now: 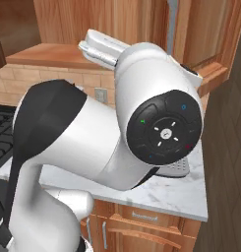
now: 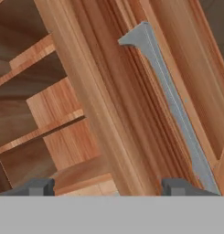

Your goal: Open the cabinet. Pick the soap dispenser and place it next to the sink. Then close the cabinet.

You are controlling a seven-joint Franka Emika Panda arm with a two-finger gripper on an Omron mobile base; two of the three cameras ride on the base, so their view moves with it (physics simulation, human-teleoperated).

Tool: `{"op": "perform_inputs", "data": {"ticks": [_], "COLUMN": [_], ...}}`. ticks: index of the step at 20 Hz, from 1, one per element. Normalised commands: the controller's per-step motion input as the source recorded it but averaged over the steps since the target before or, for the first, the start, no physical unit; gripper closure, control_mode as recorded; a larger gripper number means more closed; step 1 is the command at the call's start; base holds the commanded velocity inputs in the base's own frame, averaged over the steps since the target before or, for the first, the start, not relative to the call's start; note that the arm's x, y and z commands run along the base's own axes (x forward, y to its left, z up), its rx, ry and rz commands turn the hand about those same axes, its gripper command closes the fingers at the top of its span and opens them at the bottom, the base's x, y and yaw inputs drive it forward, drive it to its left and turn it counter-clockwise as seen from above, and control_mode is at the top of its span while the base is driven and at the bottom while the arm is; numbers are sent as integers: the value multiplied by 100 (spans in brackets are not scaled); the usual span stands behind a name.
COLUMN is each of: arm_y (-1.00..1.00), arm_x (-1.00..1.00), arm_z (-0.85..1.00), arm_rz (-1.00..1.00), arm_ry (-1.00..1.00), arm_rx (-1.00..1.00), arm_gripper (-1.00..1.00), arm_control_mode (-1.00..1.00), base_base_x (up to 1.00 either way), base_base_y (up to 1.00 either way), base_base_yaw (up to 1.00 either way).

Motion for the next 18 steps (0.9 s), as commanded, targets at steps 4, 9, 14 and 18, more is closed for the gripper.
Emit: {"op": "perform_inputs", "data": {"ticks": [4, 9, 14, 18], "arm_y": [18, 19, 22, 22], "arm_x": [64, 64, 64, 67], "arm_z": [0, -3, -8, -8], "arm_rz": [3, 3, 3, 2], "arm_ry": [0, -1, -6, -6], "arm_rx": [0, 0, 0, 0], "arm_gripper": [-100, -100, -100, -100], "arm_control_mode": [-100, -100, -100, -100], "base_base_x": [0, 0, 0, 0], "base_base_y": [0, 0, 0, 0], "base_base_yaw": [0, 0, 0, 0]}}
